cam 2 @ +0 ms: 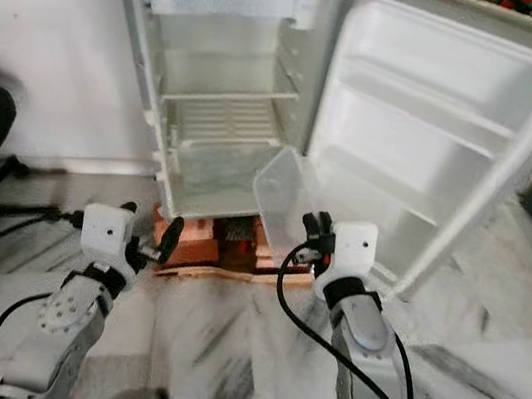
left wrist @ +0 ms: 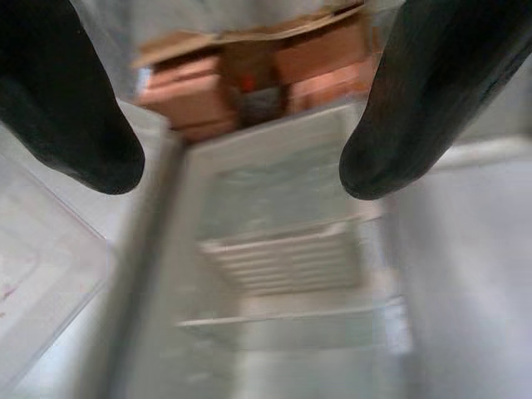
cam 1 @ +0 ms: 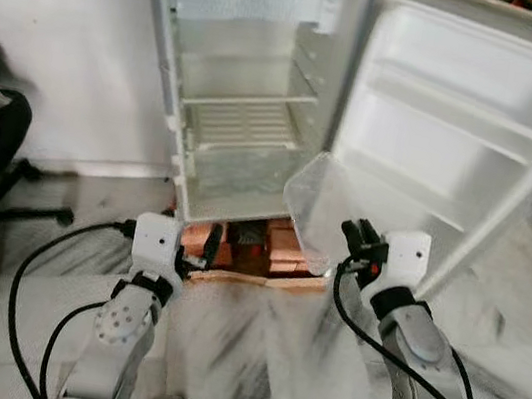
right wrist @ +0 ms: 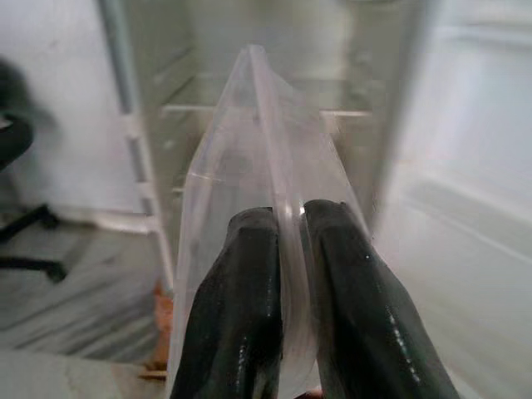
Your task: Restocking fridge
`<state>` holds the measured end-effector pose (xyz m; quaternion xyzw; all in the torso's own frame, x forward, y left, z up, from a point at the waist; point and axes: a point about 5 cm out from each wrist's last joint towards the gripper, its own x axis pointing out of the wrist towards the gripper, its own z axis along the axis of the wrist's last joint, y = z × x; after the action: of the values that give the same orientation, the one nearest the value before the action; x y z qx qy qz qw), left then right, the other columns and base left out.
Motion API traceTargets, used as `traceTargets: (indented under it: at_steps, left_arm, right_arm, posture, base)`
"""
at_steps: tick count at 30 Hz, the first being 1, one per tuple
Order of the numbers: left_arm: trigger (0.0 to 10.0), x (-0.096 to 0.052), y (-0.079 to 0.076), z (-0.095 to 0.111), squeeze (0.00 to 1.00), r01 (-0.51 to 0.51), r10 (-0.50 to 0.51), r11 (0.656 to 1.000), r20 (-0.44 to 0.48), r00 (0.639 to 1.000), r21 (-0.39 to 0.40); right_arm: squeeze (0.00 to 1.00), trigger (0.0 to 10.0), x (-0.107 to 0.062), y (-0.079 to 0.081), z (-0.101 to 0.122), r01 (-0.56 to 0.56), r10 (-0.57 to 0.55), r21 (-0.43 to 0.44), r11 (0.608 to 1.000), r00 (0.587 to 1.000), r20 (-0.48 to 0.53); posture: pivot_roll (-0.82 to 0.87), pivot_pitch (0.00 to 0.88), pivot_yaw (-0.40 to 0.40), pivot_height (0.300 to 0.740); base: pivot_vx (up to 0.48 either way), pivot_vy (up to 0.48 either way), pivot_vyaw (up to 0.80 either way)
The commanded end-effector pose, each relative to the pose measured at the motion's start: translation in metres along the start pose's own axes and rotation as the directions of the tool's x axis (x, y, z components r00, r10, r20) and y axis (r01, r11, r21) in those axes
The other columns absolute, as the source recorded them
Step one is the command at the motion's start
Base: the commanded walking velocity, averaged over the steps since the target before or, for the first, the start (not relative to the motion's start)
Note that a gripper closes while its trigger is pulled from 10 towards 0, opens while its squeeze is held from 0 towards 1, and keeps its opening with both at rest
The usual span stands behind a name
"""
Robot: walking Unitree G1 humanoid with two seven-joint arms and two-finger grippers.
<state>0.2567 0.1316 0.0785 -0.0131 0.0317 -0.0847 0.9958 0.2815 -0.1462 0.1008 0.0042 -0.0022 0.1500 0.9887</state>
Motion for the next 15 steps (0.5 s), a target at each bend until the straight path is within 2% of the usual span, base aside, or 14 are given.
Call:
traceTargets:
  at_steps: [1, 6, 15]
  left_arm:
    - [10.0, -0.0019, 0.0047, -0.0022, 0.00, -0.024, 0.024, 1.000, -0.023, 0.999, 0.007]
    - [10.0, -0.0028, 0.0052, -0.0019, 0.00, -0.025, 0.025, 1.000, -0.025, 0.999, 0.012]
    - [10.0, 0.0029, 0.0025, 0.0001, 0.00, 0.037, -0.034, 0.998, -0.048, 0.998, 0.046]
  right_arm:
    - [0.00, 10.0, 0.0027, 0.0062, 0.0061, -0.024, 0.024, 0.007, 1.000, 0.999, 0.027]
    - [0.00, 10.0, 0.0023, 0.0040, 0.0033, -0.009, 0.009, 0.022, 1.000, 1.000, 0.016]
    - [0.00, 10.0, -0.0013, 0.0003, -0.0021, 0.077, -0.078, 0.054, 0.996, 0.997, 0.023]
  posture:
    - [0.13, 0.120, -0.061, 0.740]
    - [0.13, 0.122, -0.054, 0.740]
    - [0.13, 0.110, 0.023, 0.740]
  base:
    - [0.292, 0.382, 0.76]
    - [0.286, 0.385, 0.08]
    - [0.000, 0.000, 0.00]
